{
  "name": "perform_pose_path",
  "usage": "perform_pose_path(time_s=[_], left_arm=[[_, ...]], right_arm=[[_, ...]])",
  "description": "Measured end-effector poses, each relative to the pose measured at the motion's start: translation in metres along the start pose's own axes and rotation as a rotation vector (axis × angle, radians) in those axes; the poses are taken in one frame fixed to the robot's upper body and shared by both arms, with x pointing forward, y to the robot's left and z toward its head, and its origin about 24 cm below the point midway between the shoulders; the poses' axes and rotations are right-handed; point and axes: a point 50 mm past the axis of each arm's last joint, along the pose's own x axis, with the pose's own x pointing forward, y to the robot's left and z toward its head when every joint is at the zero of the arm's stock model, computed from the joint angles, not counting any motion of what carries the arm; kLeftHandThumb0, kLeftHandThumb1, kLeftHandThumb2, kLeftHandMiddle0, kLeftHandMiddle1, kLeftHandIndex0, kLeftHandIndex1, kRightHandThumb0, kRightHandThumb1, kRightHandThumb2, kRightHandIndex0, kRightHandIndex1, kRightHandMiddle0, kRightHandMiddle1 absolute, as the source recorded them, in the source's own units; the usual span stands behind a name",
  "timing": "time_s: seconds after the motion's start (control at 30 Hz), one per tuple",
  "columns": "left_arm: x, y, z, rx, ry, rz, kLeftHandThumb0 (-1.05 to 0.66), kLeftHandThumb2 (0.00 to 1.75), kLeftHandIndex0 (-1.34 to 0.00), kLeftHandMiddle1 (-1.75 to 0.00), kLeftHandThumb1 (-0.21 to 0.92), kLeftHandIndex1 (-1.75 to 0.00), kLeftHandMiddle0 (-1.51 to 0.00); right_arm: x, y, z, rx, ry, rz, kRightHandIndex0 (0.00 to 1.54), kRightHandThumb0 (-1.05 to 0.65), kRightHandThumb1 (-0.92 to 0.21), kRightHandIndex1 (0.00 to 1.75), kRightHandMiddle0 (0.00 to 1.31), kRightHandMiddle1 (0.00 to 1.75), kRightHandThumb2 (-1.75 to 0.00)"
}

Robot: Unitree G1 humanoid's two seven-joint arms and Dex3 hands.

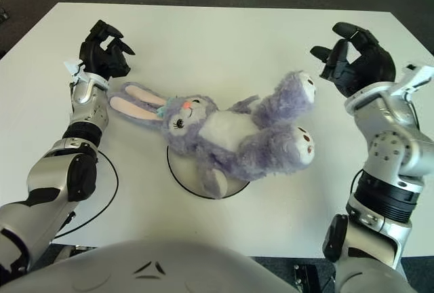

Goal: Put the doll into the plate.

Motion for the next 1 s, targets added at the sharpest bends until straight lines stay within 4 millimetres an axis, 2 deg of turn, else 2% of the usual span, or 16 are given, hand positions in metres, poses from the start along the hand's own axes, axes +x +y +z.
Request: perform_pose_path(time_s=[0.17,0.47,0.53,0.6,0.7,1.0], left_arm=[[-0.002,-0.004,-0.004,0.018,0.023,-0.006,-0.01,1.46,-0.54,-1.75,0.18,-1.63,-0.73],[-0.003,-0.009,-0.009,-0.002,0.058,-0.005,-0.01,1.46,-0.47,-1.75,0.19,-1.69,-0.74],[-0.004,-0.011,-0.010,-0.015,0.062,-0.006,-0.01,1.46,-0.46,-1.75,0.19,-1.70,-0.74],[-0.005,-0.013,-0.011,-0.025,0.065,-0.010,-0.01,1.40,-0.48,-1.75,0.25,-1.73,-0.61],[-0.006,-0.016,-0.014,-0.037,0.077,-0.015,-0.01,1.35,-0.49,-1.75,0.29,-1.74,-0.54],[-0.008,-0.020,-0.018,-0.060,0.093,-0.021,-0.01,1.32,-0.48,-1.75,0.32,-1.75,-0.50]], right_arm=[[0.000,0.010,-0.006,-0.063,-0.054,-0.048,0.52,-0.03,-0.40,1.45,0.52,1.72,-1.11],[0.004,0.022,-0.022,-0.079,-0.150,-0.069,0.69,-0.01,-0.31,1.38,0.53,1.75,-1.21],[0.005,0.023,-0.027,-0.085,-0.161,-0.065,0.70,-0.01,-0.30,1.38,0.53,1.75,-1.21],[0.006,0.025,-0.032,-0.090,-0.168,-0.062,0.71,-0.01,-0.28,1.45,0.50,1.75,-1.26],[0.007,0.027,-0.040,-0.114,-0.183,-0.061,0.70,-0.01,-0.27,1.51,0.48,1.75,-1.29],[0.007,0.033,-0.053,-0.189,-0.222,-0.057,0.70,-0.01,-0.27,1.59,0.43,1.75,-1.32]])
